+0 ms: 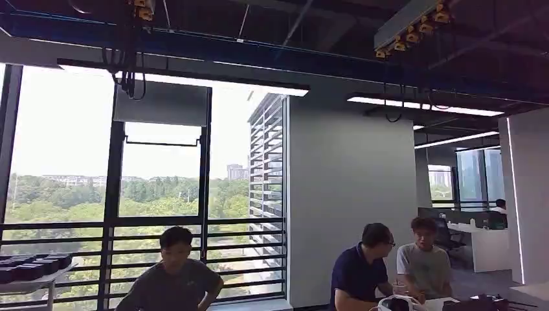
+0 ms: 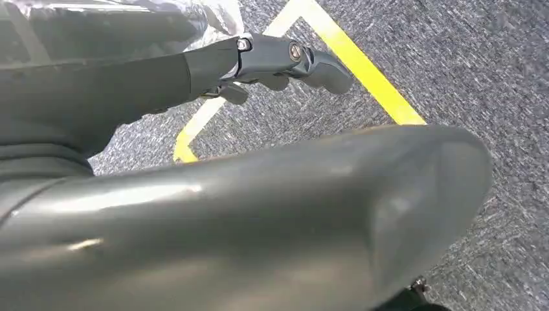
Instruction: Take the parts from the cabinet and place them on the table.
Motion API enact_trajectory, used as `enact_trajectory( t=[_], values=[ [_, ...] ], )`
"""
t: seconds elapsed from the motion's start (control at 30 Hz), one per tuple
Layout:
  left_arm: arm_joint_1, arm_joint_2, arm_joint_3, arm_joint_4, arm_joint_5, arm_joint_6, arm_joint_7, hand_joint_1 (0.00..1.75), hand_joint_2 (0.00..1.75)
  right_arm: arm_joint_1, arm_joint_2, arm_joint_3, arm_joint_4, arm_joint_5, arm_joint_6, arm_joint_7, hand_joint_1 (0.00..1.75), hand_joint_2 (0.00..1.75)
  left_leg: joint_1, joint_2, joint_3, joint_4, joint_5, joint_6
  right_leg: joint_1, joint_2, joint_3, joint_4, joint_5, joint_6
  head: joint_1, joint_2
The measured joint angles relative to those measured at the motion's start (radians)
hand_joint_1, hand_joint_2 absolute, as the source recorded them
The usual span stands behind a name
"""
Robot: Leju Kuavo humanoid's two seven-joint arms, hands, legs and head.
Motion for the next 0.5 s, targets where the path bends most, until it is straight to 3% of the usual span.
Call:
enact_trajectory(
  t=[0.37, 0.5],
  values=[
    [-0.001, 0.000, 0.006, 0.000, 0.000, 0.001, -0.003, 0.00, 0.00, 0.000, -0.055, -0.019, -0.140, 0.001, -0.003, 0.000, 0.00, 0.00, 0.000, 0.000, 0.000, 0.000, 0.000, 0.000, 0.000, 0.000, 0.000, 0.000, 0.000, 0.000, 0.000, 0.000],
    [0.000, 0.000, 0.008, 0.000, 0.007, 0.006, -0.020, 0.00, 0.00, 0.019, -0.084, -0.031, -0.195, 0.068, -0.073, -0.005, 0.00, 0.00, 0.000, 0.000, -0.001, 0.000, 0.000, 0.000, 0.000, 0.000, 0.000, 0.000, 0.000, 0.000, 0.000, 0.000]
  ],
)
